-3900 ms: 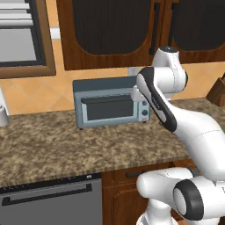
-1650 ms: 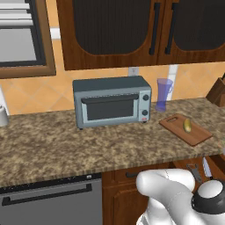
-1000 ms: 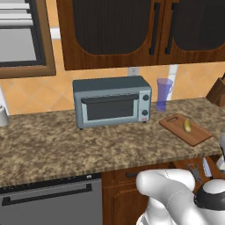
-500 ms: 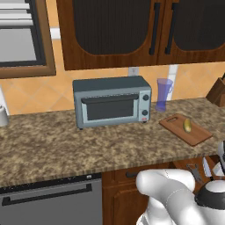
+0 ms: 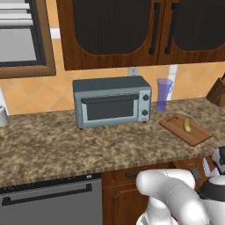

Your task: Place the appropriate cutting tool for cutting the cucumber skin on the cutting board.

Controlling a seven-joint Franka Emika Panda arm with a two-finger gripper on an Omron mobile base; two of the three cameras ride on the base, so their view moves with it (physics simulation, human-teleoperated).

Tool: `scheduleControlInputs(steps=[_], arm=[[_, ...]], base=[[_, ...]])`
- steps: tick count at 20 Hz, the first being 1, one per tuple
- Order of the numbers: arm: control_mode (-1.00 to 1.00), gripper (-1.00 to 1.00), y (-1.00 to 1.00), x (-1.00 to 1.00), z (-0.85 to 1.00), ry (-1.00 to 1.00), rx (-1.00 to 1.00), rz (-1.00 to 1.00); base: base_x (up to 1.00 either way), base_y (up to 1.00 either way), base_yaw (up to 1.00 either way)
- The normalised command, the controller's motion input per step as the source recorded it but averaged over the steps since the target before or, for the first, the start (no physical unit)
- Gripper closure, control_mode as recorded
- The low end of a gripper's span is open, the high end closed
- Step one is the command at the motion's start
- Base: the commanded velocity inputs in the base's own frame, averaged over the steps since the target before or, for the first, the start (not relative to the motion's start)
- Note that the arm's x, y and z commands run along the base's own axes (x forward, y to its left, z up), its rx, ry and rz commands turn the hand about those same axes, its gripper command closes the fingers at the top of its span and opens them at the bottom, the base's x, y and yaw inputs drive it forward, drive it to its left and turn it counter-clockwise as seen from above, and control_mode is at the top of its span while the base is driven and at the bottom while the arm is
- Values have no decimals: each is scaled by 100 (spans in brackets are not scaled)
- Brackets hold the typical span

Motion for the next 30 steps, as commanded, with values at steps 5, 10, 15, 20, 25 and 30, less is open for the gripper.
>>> scheduleControlInputs(steps=[5, 10, 15, 20, 25, 30], arm=[[-100, -100, 0, 10, -15, 0, 0, 2], [-100, -100, 0, 1, -1, 0, 0, 4], [-100, -100, 0, 4, -11, 0, 0, 4], [-100, -100, 0, 4, -32, 0, 0, 2], [-100, -100, 0, -3, -14, 1, 0, 1], [-100, -100, 0, -25, -5, 8, 0, 1]], base=[[0, 0, 0], [0, 0, 0], [0, 0, 0], [0, 0, 0], [0, 0, 0], [0, 0, 0]])
